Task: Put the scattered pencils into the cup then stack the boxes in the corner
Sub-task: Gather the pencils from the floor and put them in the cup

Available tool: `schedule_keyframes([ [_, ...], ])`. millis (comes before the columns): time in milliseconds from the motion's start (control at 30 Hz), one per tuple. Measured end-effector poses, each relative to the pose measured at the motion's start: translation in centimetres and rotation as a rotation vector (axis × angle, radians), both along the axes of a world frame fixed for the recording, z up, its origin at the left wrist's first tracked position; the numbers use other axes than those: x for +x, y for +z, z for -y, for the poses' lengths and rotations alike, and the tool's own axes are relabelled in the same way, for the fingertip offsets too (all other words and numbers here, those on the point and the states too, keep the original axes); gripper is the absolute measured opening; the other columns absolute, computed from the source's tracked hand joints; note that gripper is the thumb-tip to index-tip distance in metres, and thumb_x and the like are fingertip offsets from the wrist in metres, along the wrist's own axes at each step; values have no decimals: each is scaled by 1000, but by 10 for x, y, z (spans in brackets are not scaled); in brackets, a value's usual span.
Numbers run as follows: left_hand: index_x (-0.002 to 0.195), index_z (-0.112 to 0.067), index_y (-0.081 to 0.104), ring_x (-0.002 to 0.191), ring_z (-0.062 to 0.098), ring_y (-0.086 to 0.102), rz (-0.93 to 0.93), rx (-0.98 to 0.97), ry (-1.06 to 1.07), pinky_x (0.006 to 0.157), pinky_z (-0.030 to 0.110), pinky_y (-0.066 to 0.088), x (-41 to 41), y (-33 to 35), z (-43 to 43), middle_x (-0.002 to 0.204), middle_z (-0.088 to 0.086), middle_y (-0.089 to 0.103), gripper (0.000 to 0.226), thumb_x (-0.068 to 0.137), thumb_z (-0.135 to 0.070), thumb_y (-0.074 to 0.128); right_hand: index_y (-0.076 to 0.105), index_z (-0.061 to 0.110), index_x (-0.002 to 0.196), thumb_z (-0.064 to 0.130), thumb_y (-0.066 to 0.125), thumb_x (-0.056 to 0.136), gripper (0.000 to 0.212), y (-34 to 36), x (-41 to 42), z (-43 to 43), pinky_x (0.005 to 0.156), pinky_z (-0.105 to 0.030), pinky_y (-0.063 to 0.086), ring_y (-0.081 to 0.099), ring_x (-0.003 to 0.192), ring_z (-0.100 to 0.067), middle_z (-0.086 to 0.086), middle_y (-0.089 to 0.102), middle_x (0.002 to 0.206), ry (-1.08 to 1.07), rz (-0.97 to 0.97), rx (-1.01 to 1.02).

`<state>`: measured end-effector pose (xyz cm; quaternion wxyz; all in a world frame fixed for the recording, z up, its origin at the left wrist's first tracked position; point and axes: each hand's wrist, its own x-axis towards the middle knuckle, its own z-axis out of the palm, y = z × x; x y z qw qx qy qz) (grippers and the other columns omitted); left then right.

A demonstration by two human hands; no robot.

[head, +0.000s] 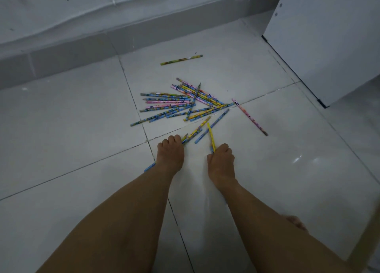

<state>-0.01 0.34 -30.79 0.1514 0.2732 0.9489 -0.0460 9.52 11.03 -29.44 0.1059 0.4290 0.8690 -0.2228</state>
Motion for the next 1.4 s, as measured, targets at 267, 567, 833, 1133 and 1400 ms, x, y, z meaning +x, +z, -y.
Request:
schedule_keyframes([
  [267,114,-9,43,99,27,50,-43,7,4,82,34,38,0,-5,7,112,10,51,21,95,-15,36,41,7,123,21,37,101,26,-1,-1,-14,80,-39,44,55,108,-33,-12,49,123,-24,-163,-10],
  [567,115,-9,41,104,29,48,-104,-66,-60,87,38,37,-11,-7,5,114,12,55,22,93,-16,43,43,2,121,33,42,101,37,3,-36,-59,73,-41,44,57,97,-42,-19,45,122,27,-303,-51],
  [833,119,-12,39,97,28,54,-9,60,19,75,36,40,-7,-6,8,112,10,54,23,96,-12,39,40,-4,124,34,48,99,47,6,-62,-123,81,-42,47,60,100,-44,-22,33,132,-127,-166,26],
  [1133,125,-13,35,88,28,59,70,129,60,68,38,47,-12,-9,10,109,10,54,34,103,-37,27,32,-1,132,30,43,101,45,-2,-75,-120,93,-45,43,52,118,-44,-23,35,139,-195,-27,-84],
  [1400,124,-11,37,84,24,57,7,89,-28,64,34,44,-11,-9,2,118,11,45,28,104,-29,30,29,1,134,49,52,93,67,-3,-76,-103,94,-42,43,50,121,-40,-23,39,139,-288,-80,-221],
])
